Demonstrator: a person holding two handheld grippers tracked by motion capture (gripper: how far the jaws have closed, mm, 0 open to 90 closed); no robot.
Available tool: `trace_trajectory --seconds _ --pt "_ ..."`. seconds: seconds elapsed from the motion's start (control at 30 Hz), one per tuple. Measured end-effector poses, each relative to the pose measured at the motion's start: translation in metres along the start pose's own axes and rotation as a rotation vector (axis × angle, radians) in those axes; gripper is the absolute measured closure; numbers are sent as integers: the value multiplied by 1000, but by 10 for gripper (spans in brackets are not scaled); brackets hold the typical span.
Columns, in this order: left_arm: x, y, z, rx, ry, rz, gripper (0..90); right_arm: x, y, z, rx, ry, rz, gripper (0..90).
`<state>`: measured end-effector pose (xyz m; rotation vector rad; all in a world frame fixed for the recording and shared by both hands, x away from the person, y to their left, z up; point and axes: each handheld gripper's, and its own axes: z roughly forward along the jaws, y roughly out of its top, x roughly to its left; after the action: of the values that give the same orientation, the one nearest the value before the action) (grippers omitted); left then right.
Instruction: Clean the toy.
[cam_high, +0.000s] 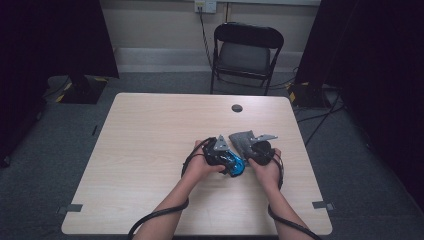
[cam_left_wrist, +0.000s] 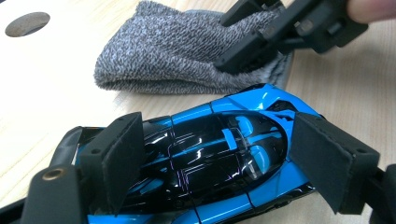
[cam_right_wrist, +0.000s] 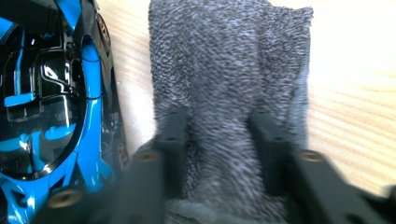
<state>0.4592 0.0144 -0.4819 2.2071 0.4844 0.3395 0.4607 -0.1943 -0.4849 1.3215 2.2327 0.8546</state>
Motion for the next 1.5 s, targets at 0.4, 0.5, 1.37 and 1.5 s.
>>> trace_trajectory --seconds 0.4,0.5,1.37,1.5 --pt "-1 -1 0 -12 -2 3 182 7 27 12 1 119 -161 742" --pt "-1 -1 0 -12 -2 1 181 14 28 18 7 123 -198 742" --pt "1 -2 -1 -20 -5 -11 201 -7 14 4 10 228 -241 742" --pt "1 -1 0 -18 -7 -10 202 -10 9 2 -5 223 -198 704"
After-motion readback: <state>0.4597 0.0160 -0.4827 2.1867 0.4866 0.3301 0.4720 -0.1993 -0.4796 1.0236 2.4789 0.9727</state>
